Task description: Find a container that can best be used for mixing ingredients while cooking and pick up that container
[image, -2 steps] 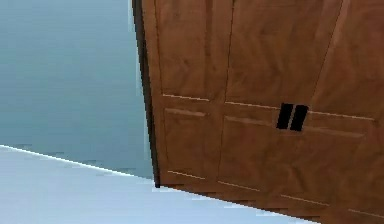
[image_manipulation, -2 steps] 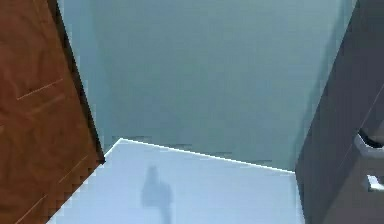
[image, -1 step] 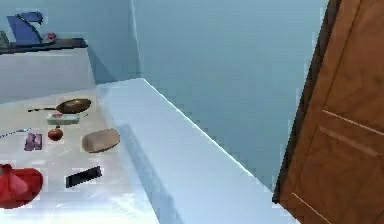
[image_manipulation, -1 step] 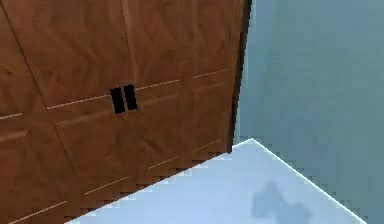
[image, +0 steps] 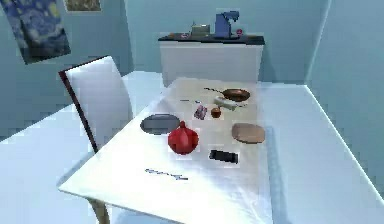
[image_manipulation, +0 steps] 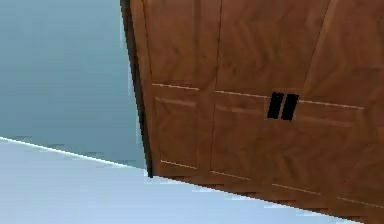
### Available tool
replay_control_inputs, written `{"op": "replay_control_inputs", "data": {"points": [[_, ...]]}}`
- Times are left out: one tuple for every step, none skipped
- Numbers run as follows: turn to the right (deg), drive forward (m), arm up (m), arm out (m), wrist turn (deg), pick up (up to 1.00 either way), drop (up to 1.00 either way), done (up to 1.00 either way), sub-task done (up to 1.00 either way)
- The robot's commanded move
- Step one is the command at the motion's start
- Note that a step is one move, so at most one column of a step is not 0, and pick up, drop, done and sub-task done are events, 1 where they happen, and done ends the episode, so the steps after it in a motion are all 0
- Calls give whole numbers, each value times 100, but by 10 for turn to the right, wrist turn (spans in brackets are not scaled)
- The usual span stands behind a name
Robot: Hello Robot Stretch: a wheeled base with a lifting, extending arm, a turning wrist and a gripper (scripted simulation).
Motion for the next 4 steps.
{"op": "replay_control_inputs", "data": {"points": [[-450, 0, 0, 0, 0, 0, 0, 0, 0], [-240, 0, 0, 0, 0, 0, 0, 0, 0], [450, 0, 0, 0, 0, 0, 0, 0, 0], [450, 0, 0, 0, 0, 0, 0, 0, 0]]}}
